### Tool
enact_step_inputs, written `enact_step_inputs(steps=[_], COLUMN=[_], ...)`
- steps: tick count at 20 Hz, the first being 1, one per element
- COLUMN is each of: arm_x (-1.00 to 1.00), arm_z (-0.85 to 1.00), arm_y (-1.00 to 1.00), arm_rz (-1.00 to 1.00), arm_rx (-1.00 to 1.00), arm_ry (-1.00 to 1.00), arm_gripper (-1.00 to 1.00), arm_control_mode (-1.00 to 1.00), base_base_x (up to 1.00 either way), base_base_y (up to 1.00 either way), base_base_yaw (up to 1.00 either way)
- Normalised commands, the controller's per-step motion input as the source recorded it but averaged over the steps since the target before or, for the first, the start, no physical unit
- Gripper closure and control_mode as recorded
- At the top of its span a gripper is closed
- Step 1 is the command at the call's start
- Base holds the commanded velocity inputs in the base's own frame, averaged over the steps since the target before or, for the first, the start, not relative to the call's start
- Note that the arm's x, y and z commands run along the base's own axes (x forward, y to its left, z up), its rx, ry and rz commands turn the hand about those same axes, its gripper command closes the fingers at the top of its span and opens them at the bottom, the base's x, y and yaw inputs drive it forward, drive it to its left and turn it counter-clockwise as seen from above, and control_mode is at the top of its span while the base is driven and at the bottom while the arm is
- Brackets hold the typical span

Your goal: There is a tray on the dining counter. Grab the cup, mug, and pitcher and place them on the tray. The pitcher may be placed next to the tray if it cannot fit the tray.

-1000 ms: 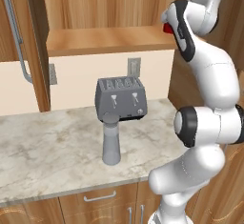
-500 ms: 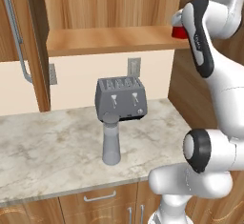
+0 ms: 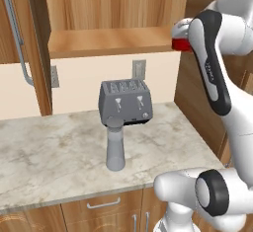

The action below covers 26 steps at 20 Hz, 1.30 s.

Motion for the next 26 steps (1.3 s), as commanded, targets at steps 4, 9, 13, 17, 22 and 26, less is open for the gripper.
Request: enact_step_inputs(steps=[4,9,13,17,22,26], arm_x=[-0.71,-0.56,-0.42,-0.26,-0.26,0.0], arm_z=[-0.1,-0.31,-0.31,-0.29,-0.26,-0.07], arm_y=[0.5,0.17,0.02,0.0,0.0,0.1], arm_rz=[0.02,0.0,0.0,0.0,0.0,0.0], arm_rx=[0.0,0.03,0.04,0.05,0.03,0.0], arm_ry=[0.0,0.03,0.01,0.02,0.01,0.04], arm_gripper=[1.0,1.0,1.0,1.0,1.0,1.0], arm_control_mode=[-1.0,-1.0,-1.0,-1.0,-1.0,-1.0], base_base_x=[0.0,0.0,0.0,0.0,0.0,0.0], base_base_y=[0.0,0.0,0.0,0.0,0.0,0.0], base_base_yaw=[0.0,0.0,0.0,0.0,0.0,0.0])
